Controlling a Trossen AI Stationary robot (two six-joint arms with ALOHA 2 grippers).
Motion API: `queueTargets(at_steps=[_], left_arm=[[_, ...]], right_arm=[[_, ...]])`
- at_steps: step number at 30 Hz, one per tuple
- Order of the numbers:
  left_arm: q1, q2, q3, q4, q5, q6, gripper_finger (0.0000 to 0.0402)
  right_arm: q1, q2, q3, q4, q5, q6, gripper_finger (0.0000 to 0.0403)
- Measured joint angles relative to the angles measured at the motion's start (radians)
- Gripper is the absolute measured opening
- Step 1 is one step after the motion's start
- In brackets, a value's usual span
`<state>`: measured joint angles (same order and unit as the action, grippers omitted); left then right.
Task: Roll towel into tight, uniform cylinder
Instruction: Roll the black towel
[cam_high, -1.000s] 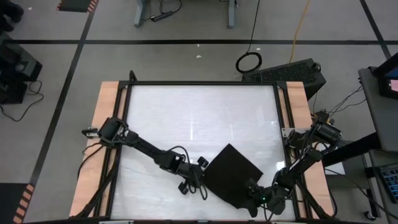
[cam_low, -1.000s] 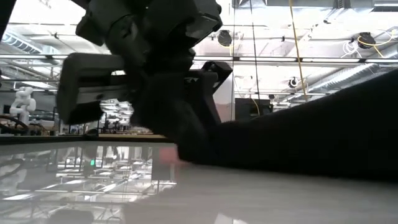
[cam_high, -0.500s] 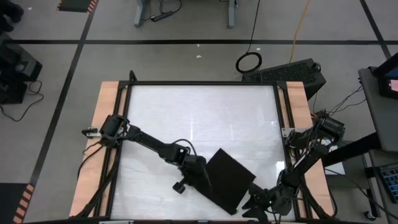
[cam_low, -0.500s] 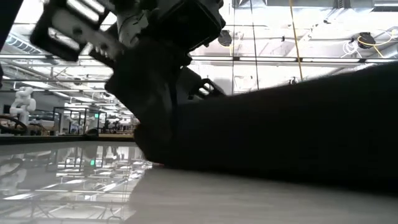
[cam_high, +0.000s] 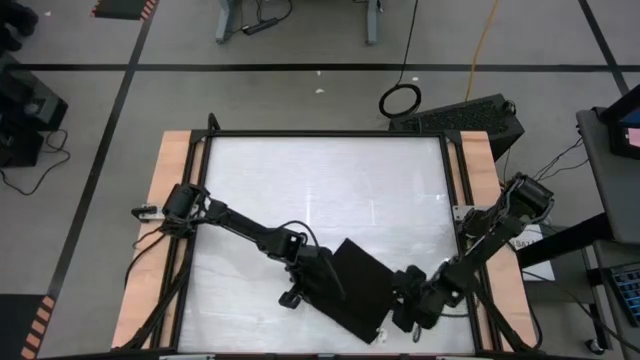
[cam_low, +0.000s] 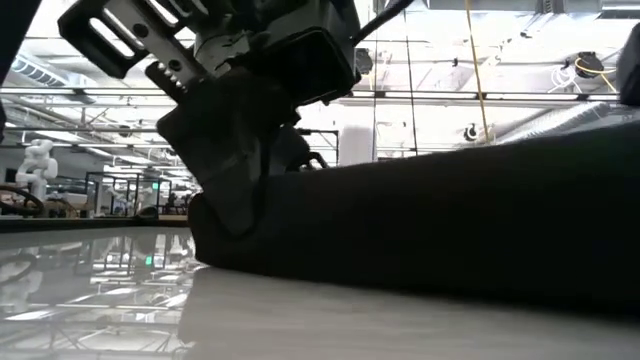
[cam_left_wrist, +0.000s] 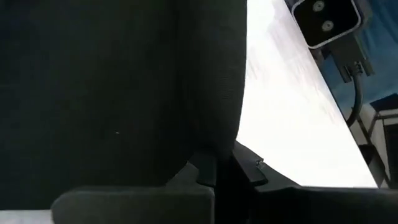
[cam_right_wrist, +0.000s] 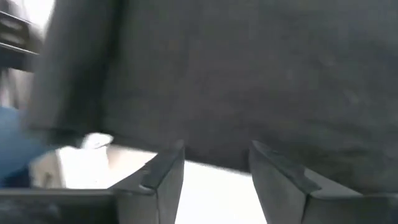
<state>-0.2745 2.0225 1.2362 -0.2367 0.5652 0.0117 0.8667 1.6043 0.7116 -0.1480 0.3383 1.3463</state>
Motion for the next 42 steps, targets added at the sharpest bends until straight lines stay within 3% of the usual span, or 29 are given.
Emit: queueTargets(at_steps=[9, 15, 24, 29, 37, 42], left_arm=[[0.047, 0.004, 0.000, -0.032, -0.011, -0.157, 0.0010], [0.098, 0.004, 0.000, -0.024, -0.016, -0.263, 0.0013], [0.174, 0.004, 0.000, -0.008, 0.029, -0.323, 0.0018], [0.219, 0.004, 0.000, -0.009, 0.064, -0.349, 0.0020], [0.278, 0.011, 0.000, -0.004, 0.089, -0.399, 0.0021], [0.305, 0.052, 0.001, -0.002, 0.136, -0.448, 0.0022]], right_arm=[[-0.153, 0.009, 0.005, -0.156, -0.022, -0.212, 0.0106], [-0.283, 0.009, 0.004, -0.224, -0.025, -0.467, 0.0074], [-0.547, 0.010, 0.002, -0.232, -0.026, -0.810, 0.0064], [-0.665, -0.043, 0.000, -0.322, -0.063, -0.885, 0.0064], [-0.644, -0.360, -0.004, -0.446, -0.115, -0.968, 0.0071], [-0.505, -0.500, -0.003, -0.384, -0.123, -0.947, 0.0123]])
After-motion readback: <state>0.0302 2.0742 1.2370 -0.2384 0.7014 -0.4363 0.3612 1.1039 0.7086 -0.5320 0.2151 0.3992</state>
